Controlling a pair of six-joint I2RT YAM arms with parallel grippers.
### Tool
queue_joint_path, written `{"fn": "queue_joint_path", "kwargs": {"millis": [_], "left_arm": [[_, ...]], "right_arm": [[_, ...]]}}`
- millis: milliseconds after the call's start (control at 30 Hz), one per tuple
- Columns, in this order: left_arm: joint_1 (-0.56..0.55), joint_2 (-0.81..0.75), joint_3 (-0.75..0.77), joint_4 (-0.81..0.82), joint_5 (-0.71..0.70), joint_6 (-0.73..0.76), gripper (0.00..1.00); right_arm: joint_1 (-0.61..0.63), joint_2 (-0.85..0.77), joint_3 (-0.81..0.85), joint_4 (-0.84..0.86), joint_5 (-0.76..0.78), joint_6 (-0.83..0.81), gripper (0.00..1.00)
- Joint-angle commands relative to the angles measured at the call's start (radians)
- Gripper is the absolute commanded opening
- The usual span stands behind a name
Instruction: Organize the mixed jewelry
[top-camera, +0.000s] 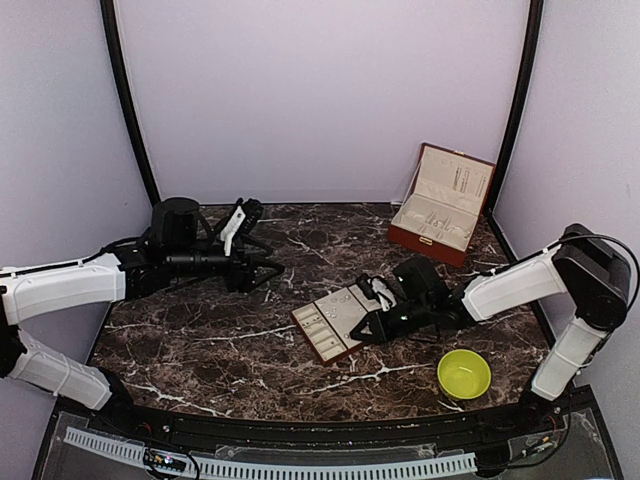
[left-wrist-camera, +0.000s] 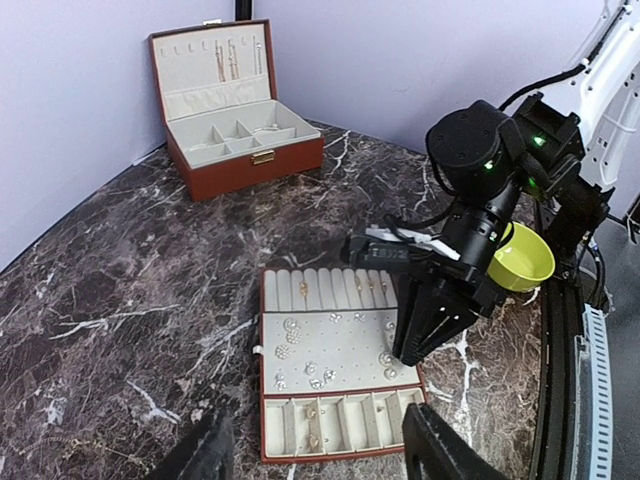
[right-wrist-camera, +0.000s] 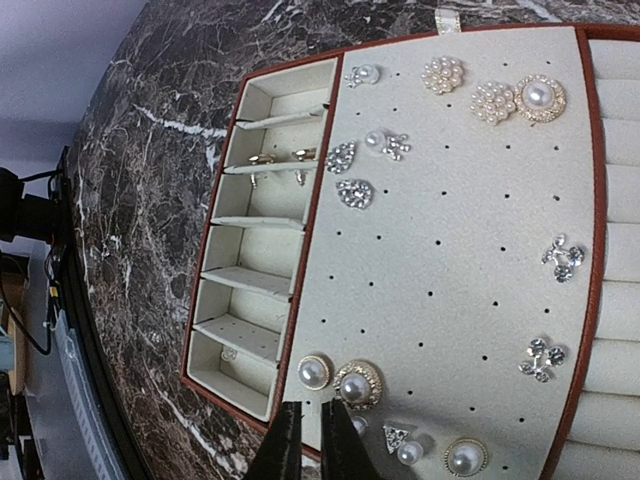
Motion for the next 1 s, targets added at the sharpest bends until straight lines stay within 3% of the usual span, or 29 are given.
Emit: {"fn": "queue_joint_path", "kwargs": {"millis": [0,367,600,967], "left_arm": [[0.003,-0.036,-0.014,0.007,-0.095,-0.031,0.61],[0.005,-0.028,0.016,-0.03,-0.317,-0.09,0.69],[0.007,-0.006,0.023,-0.034,-0.414,-0.192,0.69],[0.042,0.002,0.023,-0.14,-0.479,-0.339,0.75]], "right_arm": [[0.003,-0.053,-0.014,0.044,0.055,0.015,0.17],[-0.005,-0.188,-0.003,0.13,0.126,0.034,0.55],[-0.033,-0.285,-0.015,0.132,0.296,0.017,0.72],[-0.08,-0.315,-0.033,0.2,0.545,-0.018,0.86]]}}
